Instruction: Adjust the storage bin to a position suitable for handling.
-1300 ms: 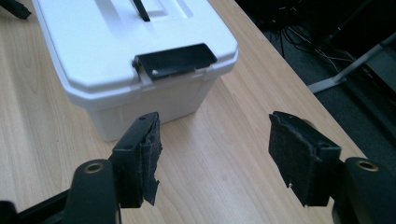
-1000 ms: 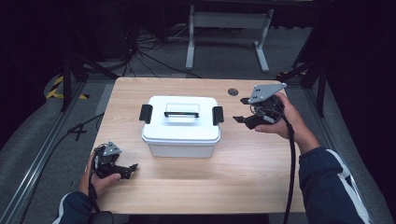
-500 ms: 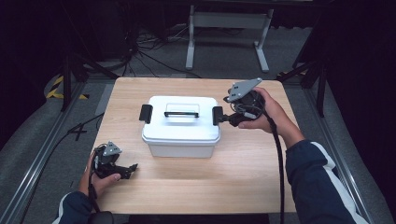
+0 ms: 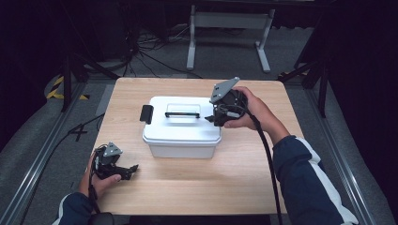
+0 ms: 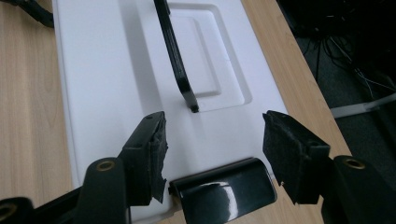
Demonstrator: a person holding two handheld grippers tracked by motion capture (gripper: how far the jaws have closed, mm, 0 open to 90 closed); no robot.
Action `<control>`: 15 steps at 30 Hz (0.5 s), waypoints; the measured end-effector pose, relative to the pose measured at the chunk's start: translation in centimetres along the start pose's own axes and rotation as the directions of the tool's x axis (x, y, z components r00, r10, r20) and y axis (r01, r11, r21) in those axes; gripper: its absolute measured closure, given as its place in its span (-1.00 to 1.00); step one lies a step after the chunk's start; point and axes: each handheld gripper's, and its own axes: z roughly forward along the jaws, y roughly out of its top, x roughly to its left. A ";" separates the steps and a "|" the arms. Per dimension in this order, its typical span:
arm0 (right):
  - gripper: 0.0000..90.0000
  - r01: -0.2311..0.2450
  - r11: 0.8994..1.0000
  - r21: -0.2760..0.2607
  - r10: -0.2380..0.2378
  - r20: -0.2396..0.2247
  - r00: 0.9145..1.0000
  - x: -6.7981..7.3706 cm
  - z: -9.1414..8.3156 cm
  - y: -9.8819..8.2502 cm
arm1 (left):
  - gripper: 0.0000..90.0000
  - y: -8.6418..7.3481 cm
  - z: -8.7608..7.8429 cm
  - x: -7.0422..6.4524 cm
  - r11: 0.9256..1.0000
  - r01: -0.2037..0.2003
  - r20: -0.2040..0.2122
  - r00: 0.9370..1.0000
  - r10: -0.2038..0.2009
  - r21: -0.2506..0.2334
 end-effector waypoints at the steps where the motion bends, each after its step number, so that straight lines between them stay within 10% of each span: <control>1: -0.09 0.002 1.000 0.002 -0.002 -0.007 1.000 -0.1 0.3 0.1 | -1.00 0.0 0.0 0.0 1.000 0.000 0.000 1.000 0.000 0.002; 15: 0.08 0.038 0.998 0.046 -0.034 -0.074 0.997 -0.4 2.8 1.4 | -1.00 0.0 0.0 0.0 1.000 -0.003 0.001 1.000 0.003 0.001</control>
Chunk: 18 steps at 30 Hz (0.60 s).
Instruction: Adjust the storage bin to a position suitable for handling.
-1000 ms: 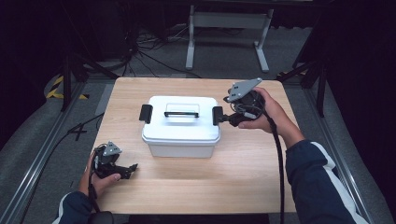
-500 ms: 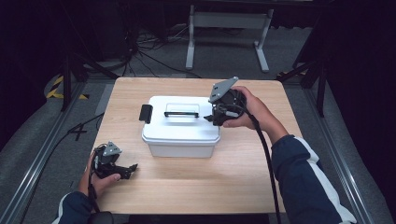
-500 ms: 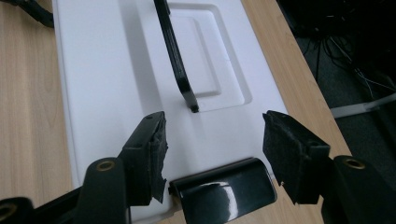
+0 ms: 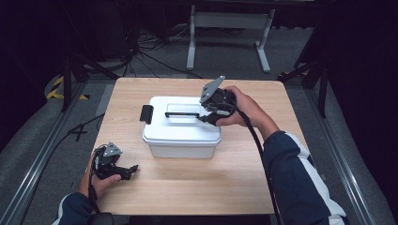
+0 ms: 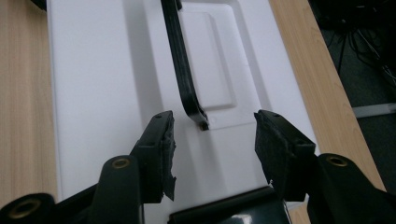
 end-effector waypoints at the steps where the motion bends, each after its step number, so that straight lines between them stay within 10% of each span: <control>1: 0.08 0.000 1.000 0.000 0.000 0.000 1.000 0.0 0.0 0.0 | -1.00 0.0 0.0 0.0 1.000 0.000 0.000 1.000 0.000 0.000; 18: 0.69 0.063 0.994 0.093 -0.063 -0.006 0.998 -0.2 2.5 1.9 | -0.99 0.0 -0.1 0.0 1.000 0.002 0.005 1.000 -0.002 0.007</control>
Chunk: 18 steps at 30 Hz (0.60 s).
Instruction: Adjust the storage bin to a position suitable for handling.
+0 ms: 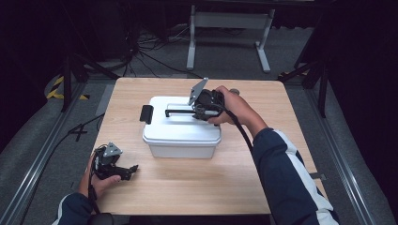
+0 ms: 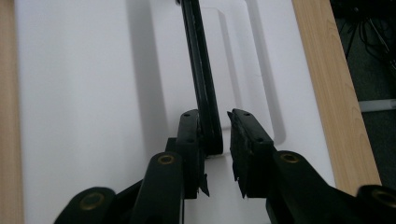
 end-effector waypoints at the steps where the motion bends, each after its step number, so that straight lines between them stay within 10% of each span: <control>1: 0.73 -0.011 1.000 0.000 0.011 0.002 1.000 0.1 0.0 0.1 | -0.99 0.0 0.0 0.0 1.000 0.001 0.000 1.000 -0.001 0.000; 18: 0.86 0.064 0.997 -0.045 -0.062 0.030 0.998 0.5 -0.7 0.8 | -0.99 0.0 0.0 0.0 1.000 0.002 0.002 1.000 -0.002 -0.002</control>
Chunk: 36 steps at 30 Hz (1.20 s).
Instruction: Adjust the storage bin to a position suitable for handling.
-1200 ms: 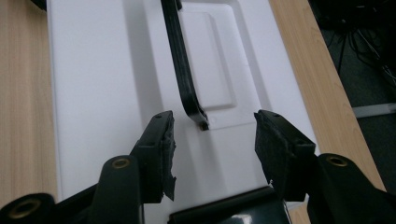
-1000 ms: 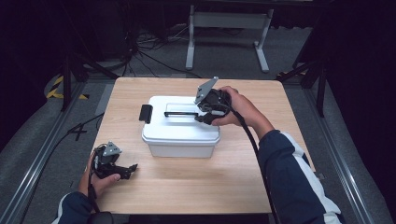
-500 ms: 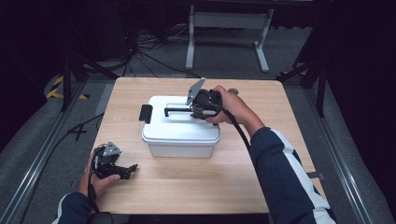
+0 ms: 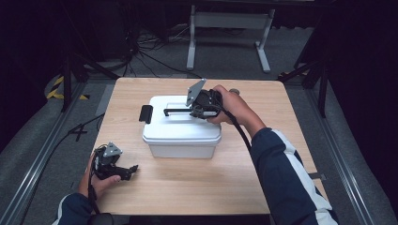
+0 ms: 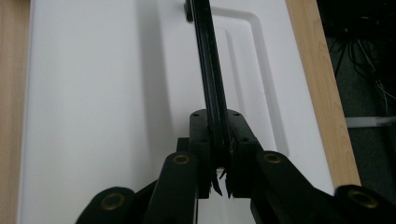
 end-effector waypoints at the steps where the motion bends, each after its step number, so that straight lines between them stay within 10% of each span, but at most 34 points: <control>1: 0.86 -0.009 1.000 -0.003 0.009 0.007 1.000 0.1 -0.2 0.1 | -0.99 0.0 0.0 0.0 1.000 0.000 -0.001 1.000 0.000 0.001; 19: 0.88 -0.017 0.997 -0.079 0.021 0.049 0.999 -0.2 -2.4 0.2 | -0.99 0.0 0.0 0.0 1.000 -0.001 -0.001 1.000 0.001 -0.004; 36: 0.88 -0.026 0.990 -0.137 0.040 0.103 0.994 0.1 -7.4 -3.7 | -0.99 0.0 0.0 0.0 1.000 0.001 0.000 1.000 -0.001 -0.002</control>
